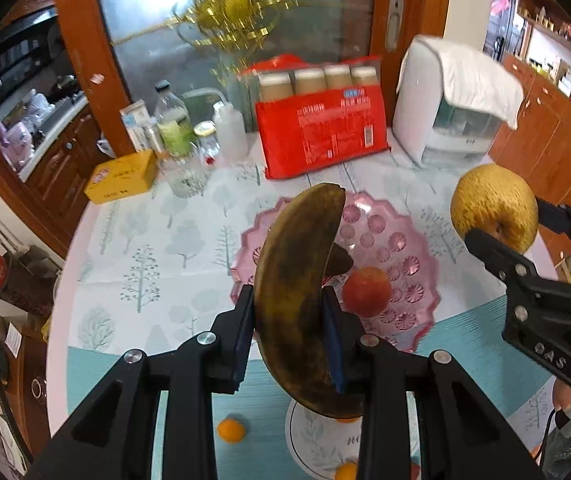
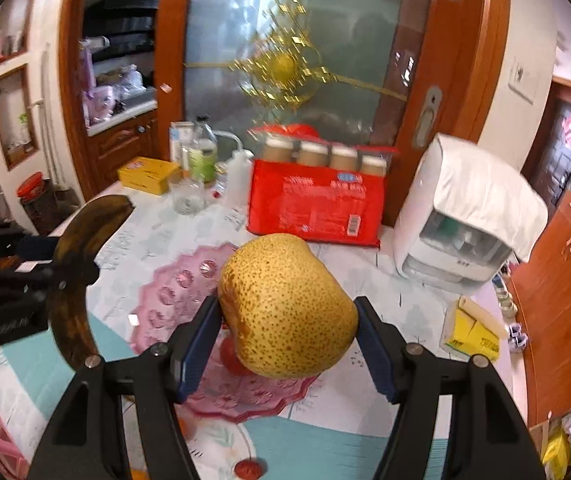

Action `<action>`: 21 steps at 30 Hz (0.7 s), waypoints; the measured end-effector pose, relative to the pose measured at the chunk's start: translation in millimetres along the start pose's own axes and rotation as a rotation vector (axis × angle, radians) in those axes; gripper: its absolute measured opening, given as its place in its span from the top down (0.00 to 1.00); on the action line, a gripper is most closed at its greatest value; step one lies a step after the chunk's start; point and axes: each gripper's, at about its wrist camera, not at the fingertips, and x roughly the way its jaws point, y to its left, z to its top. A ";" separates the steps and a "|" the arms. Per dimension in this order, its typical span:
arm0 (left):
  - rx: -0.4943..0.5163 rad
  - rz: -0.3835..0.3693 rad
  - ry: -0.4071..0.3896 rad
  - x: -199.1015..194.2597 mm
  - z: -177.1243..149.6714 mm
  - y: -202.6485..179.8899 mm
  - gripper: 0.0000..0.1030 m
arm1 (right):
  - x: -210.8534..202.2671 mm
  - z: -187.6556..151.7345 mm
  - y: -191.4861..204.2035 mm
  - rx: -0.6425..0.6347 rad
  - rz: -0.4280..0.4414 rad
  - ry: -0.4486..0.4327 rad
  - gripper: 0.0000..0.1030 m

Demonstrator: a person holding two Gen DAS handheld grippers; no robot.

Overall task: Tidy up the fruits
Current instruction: 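Lower the banana and pear into the pink bowl and open both tools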

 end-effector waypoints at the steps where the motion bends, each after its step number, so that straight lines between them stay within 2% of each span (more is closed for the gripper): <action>1: 0.000 -0.005 0.015 12.2 0.9 -0.2 0.71 | 11.6 -1.8 -2.1 0.013 -0.005 0.023 0.35; 5: -0.005 -0.013 0.085 65.0 -3.3 -2.1 0.71 | 68.9 -15.4 -7.7 0.059 -0.005 0.126 0.35; 9: 0.013 -0.018 0.136 110.6 -7.3 -5.7 0.71 | 113.3 -29.3 -8.0 0.072 -0.030 0.188 0.35; 14: 0.002 -0.019 0.173 152.6 -9.6 -2.4 0.71 | 147.5 -34.1 -7.5 0.089 -0.035 0.226 0.35; 21: -0.041 -0.029 0.191 182.5 -12.0 3.7 0.70 | 176.5 -41.7 -1.8 0.108 -0.005 0.271 0.34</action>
